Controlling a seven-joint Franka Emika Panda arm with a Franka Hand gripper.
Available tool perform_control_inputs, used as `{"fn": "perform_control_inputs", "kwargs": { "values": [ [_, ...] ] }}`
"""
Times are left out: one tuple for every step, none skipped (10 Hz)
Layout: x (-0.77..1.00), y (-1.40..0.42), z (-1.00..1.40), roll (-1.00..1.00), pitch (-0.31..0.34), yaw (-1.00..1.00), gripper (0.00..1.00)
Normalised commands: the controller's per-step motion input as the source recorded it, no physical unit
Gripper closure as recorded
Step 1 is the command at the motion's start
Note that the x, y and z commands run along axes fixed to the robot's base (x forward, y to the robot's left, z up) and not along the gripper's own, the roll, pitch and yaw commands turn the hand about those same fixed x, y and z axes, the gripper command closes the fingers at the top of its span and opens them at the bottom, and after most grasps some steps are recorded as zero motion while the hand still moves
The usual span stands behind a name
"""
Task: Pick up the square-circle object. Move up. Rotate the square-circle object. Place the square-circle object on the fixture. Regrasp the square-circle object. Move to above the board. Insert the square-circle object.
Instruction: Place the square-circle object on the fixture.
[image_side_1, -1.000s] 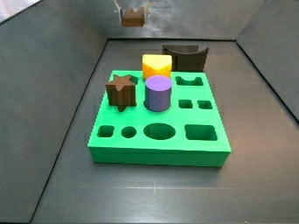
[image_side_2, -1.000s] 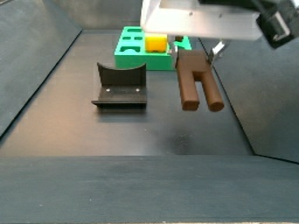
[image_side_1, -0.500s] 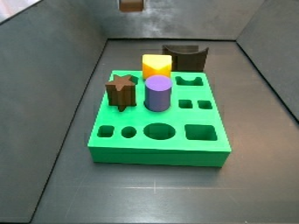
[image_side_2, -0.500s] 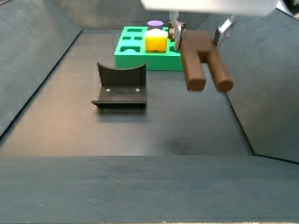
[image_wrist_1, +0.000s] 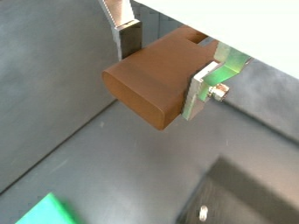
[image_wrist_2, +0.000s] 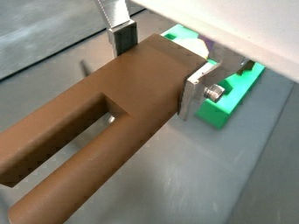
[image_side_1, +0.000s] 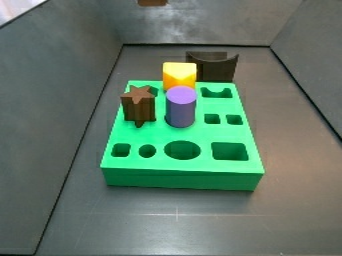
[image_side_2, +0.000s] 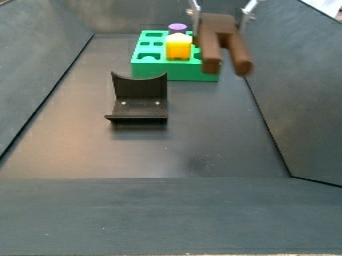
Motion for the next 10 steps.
{"fn": "perform_control_inputs", "kwargs": {
  "values": [
    [1.0, -0.6, -0.04, -0.15, 0.042, -0.09, 1.0],
    [1.0, -0.51, -0.04, -0.13, 0.047, -0.04, 1.0],
    [1.0, -0.43, -0.04, -0.1, 0.054, -0.01, 1.0],
    [1.0, -0.4, -0.04, -0.08, 0.06, 0.0, 1.0],
    [1.0, -0.32, -0.03, -0.06, 0.07, 0.01, 1.0],
    [1.0, -0.27, -0.03, -0.06, 0.076, 0.01, 1.0],
    [1.0, -0.21, -0.02, -0.06, 0.09, 0.01, 1.0],
    [1.0, -0.19, -0.02, -0.06, 0.096, 0.01, 1.0],
    [1.0, -0.13, -0.01, -0.06, 0.11, 0.02, 1.0],
    [0.96, -0.09, -0.01, -0.06, 0.12, 0.02, 1.0]
  ]
}}
